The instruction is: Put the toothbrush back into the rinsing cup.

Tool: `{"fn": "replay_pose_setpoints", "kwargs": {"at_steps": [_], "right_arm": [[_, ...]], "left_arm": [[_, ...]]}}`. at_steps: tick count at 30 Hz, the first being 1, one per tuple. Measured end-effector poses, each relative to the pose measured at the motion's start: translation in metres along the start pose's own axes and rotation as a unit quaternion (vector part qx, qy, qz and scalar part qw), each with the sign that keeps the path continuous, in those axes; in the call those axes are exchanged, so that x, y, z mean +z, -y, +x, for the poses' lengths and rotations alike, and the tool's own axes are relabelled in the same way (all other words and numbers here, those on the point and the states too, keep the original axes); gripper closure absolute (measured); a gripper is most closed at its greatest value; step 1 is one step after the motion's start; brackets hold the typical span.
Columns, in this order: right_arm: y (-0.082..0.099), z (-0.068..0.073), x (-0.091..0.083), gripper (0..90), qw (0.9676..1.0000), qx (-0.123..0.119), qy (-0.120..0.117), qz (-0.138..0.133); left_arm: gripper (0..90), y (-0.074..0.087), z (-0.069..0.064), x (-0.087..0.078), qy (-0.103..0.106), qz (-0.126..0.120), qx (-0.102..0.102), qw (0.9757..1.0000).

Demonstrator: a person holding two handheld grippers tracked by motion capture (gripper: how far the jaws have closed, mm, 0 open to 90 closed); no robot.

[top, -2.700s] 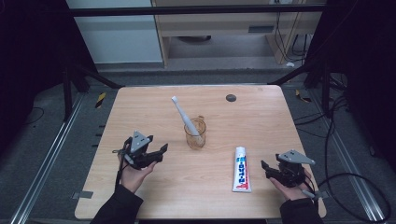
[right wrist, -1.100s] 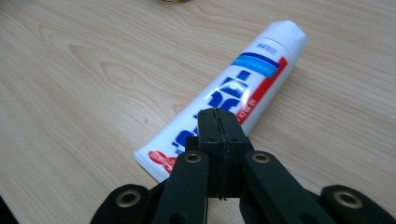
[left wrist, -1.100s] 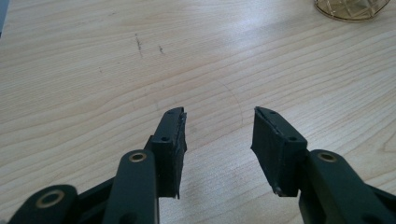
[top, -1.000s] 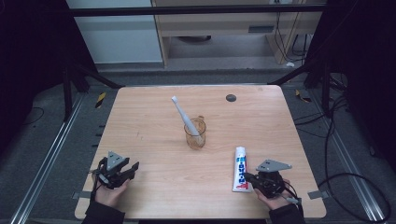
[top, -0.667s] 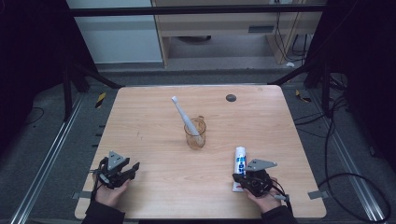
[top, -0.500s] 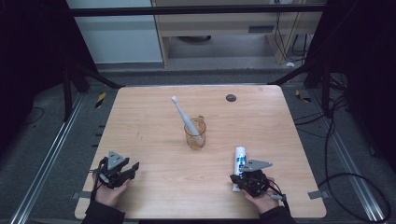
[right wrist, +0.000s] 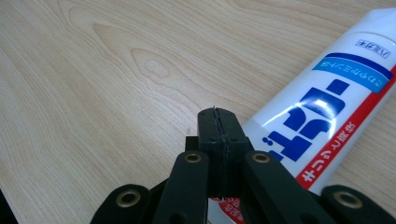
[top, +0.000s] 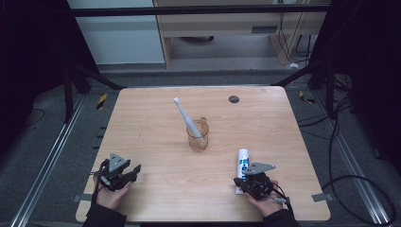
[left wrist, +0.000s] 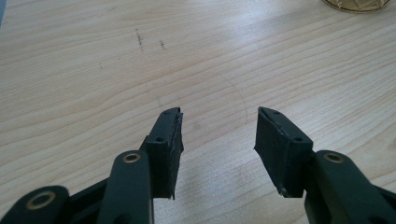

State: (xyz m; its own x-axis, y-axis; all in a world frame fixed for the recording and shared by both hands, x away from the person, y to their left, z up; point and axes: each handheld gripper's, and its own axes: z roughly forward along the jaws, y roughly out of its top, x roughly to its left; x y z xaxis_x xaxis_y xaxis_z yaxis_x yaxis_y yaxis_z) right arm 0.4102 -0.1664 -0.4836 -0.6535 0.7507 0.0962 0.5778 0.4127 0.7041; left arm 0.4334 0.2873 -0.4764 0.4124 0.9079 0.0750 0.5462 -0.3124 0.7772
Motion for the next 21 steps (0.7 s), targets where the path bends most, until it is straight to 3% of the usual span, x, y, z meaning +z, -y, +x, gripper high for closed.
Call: {"fn": "replay_pose_setpoints", "kwargs": {"at_steps": [6, 15, 18, 21], "right_arm": [[0.001, -0.001, -0.003, 90.0, 0.9999, 0.011, 0.002, -0.004], [-0.005, 0.004, 0.010, 90.0, 1.0000, -0.002, -0.009, 0.001], [-0.005, 0.006, 0.012, 90.0, 0.9998, -0.014, 0.004, 0.014], [-0.004, 0.003, 0.009, 90.0, 0.9999, -0.008, 0.007, 0.012]], "left_arm": [[50.3, 0.000, 0.000, 0.000, 0.000, 0.001, 0.001, 1.0000], [50.3, 0.000, -0.001, 0.001, 0.000, 0.001, 0.001, 1.0000], [50.3, 0.000, 0.000, 0.000, -0.001, 0.000, 0.001, 1.0000], [50.3, 0.000, 0.000, 0.000, -0.001, 0.000, 0.000, 1.0000]]}}
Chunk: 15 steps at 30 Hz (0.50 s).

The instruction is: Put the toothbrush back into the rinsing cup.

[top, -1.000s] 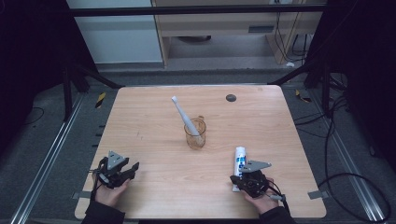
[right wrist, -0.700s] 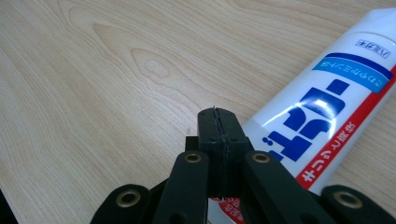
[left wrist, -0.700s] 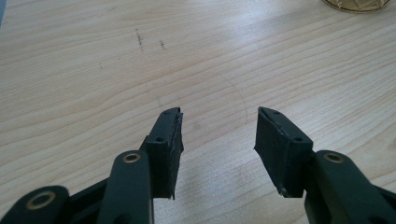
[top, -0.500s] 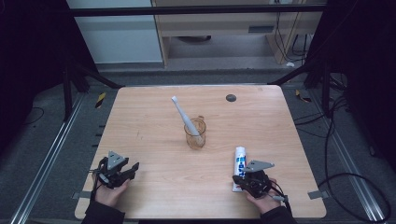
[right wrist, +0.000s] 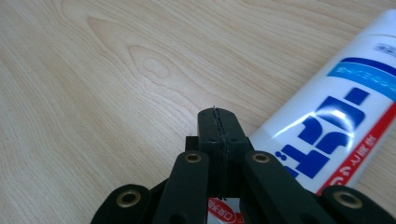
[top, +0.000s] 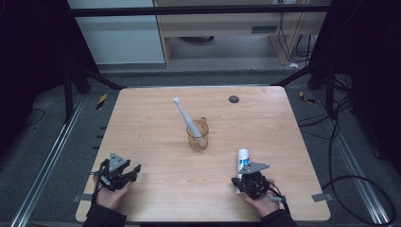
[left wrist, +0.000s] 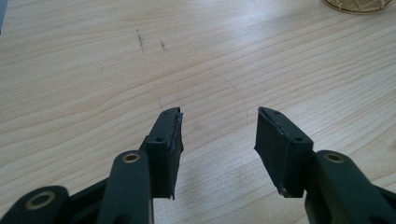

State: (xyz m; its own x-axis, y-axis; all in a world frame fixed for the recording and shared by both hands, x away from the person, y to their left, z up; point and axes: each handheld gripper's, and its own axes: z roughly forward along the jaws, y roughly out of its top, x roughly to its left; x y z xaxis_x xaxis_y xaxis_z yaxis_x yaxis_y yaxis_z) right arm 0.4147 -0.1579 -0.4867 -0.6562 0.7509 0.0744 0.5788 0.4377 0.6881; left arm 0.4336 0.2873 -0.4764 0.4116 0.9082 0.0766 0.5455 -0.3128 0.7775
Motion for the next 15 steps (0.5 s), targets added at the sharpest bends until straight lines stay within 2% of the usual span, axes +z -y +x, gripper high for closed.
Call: {"fn": "replay_pose_setpoints", "kwargs": {"at_steps": [6, 15], "right_arm": [[0.006, -0.004, -0.006, 90.0, 0.9998, 0.006, 0.015, 0.012], [0.016, -0.014, -0.016, 90.0, 0.9992, 0.022, 0.029, 0.013]], "left_arm": [[50.3, 0.000, 0.000, 0.000, 0.000, -0.001, 0.000, 1.0000], [50.3, 0.000, 0.001, -0.001, 0.000, -0.001, -0.001, 1.0000]]}}
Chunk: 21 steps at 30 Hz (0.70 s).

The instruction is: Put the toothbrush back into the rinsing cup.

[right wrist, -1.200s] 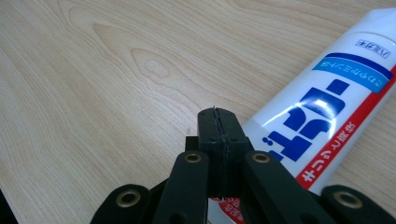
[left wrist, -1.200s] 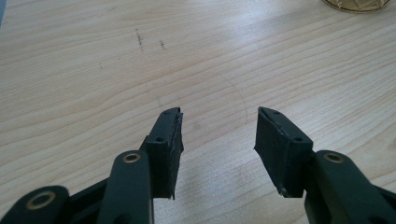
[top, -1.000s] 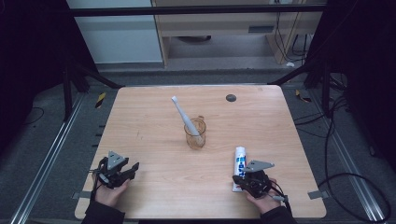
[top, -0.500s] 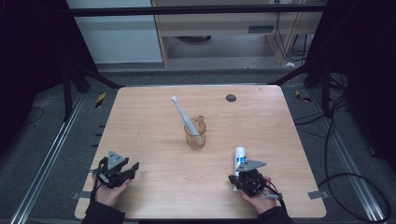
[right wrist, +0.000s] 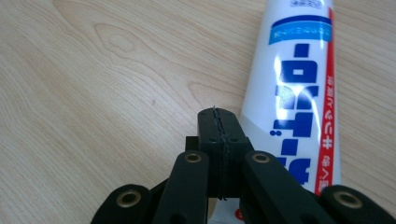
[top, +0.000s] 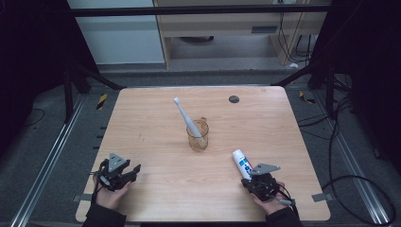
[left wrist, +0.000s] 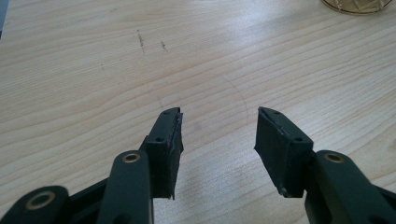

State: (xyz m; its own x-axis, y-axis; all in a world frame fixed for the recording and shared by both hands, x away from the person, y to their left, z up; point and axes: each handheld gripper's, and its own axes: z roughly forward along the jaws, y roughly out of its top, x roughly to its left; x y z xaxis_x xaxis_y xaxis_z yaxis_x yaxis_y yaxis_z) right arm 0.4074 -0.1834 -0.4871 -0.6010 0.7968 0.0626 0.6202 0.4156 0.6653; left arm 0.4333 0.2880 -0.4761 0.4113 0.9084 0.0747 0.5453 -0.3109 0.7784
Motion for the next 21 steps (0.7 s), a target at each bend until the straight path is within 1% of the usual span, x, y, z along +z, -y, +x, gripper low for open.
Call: {"fn": "replay_pose_setpoints", "kwargs": {"at_steps": [2, 6, 12, 20, 21], "right_arm": [[0.002, -0.003, -0.002, 90.0, 1.0000, 0.001, 0.004, -0.002], [0.005, -0.010, -0.008, 90.0, 0.9998, 0.014, 0.012, -0.004], [0.010, -0.020, -0.014, 90.0, 0.9991, 0.029, 0.032, -0.002], [0.013, -0.031, -0.017, 90.0, 0.9978, 0.045, 0.049, 0.002], [0.013, -0.033, -0.017, 90.0, 0.9976, 0.044, 0.052, 0.003]], "left_arm": [[50.3, 0.000, 0.000, 0.000, 0.000, 0.000, 0.000, 1.0000], [50.3, 0.000, 0.000, 0.000, 0.000, 0.000, -0.001, 1.0000], [50.3, 0.000, 0.000, 0.000, -0.001, 0.000, 0.000, 1.0000], [50.3, 0.000, 0.000, 0.000, -0.001, 0.000, -0.001, 1.0000], [50.3, 0.000, 0.000, 0.000, -0.001, 0.000, -0.001, 1.0000]]}}
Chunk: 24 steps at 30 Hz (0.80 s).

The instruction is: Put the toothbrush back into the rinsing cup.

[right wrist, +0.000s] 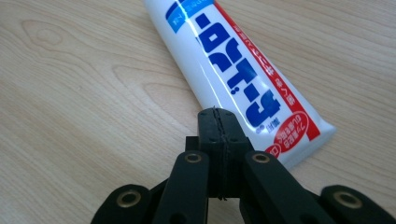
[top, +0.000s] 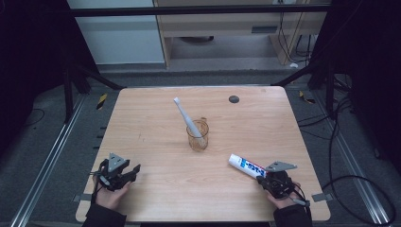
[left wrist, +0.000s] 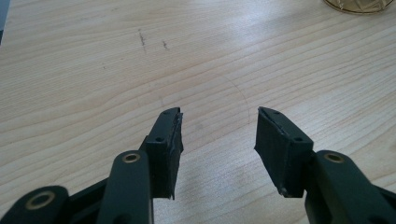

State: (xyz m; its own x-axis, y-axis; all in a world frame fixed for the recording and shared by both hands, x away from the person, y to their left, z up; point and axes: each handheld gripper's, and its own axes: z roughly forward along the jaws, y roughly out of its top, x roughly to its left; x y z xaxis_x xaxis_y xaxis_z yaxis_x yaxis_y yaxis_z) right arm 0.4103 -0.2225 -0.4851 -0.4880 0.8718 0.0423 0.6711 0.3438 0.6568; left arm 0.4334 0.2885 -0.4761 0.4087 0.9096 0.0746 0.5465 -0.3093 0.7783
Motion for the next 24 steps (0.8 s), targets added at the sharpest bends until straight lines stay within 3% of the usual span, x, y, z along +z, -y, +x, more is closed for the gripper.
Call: {"fn": "replay_pose_setpoints", "kwargs": {"at_steps": [4, 9, 18, 24], "right_arm": [[0.000, -0.002, -0.001, 90.0, 1.0000, 0.008, 0.004, 0.001], [-0.005, 0.000, -0.004, 90.0, 0.9997, 0.008, -0.007, -0.022], [-0.030, 0.004, -0.001, 90.0, 0.9971, 0.016, -0.007, -0.074], [-0.044, 0.002, 0.008, 90.0, 0.9961, 0.022, 0.002, -0.085]], "left_arm": [[49.9, 0.000, 0.000, 0.000, -0.001, 0.000, -0.002, 1.0000], [49.6, 0.000, 0.001, 0.000, -0.003, -0.001, -0.003, 1.0000], [49.1, -0.001, 0.001, 0.000, -0.004, -0.002, -0.005, 1.0000], [48.6, -0.001, 0.001, 0.001, -0.003, 0.000, -0.005, 1.0000]]}}
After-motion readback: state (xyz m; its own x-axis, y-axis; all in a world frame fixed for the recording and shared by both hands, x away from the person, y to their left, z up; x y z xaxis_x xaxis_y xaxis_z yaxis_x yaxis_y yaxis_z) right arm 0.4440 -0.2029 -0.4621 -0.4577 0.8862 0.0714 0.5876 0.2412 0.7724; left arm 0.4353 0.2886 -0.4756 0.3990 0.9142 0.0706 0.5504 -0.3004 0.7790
